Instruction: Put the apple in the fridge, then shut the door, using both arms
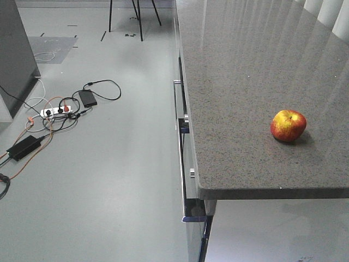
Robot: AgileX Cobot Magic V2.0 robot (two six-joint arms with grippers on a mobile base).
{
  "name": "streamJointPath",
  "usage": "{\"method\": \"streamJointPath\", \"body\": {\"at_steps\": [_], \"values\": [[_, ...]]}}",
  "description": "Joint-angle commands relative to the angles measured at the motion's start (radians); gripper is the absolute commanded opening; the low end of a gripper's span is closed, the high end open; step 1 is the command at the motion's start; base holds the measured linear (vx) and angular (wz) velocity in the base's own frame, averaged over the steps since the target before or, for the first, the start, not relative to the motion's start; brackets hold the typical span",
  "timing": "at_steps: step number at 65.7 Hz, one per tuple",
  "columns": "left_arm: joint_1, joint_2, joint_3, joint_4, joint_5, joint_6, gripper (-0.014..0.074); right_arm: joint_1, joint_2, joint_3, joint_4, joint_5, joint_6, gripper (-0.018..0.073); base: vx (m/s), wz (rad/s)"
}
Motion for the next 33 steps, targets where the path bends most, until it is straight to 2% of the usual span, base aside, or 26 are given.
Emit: {"method": "streamJointPath", "body": {"at_steps": [1,11,33], "values": [[-0.007,-0.015,0.019,-0.009,-0.073,-0.003,-0.0006,0.0,-0.011,0.009,-0.004,-0.076,-0.011,-0.0008,0.0,0.0],[-0.007,-0.015,0.019,-0.009,-0.073,-0.003,-0.0006,0.0,-0.011,-0.01,0.057,-0.103,0.017,-0.0008,0.0,0.0],[-0.007,-0.015,0.019,-0.009,-0.073,-0.003,-0.0006,0.0,0.031,-0.135,0.043,-0.08,0.003,-0.0008,0.0,0.0]]}}
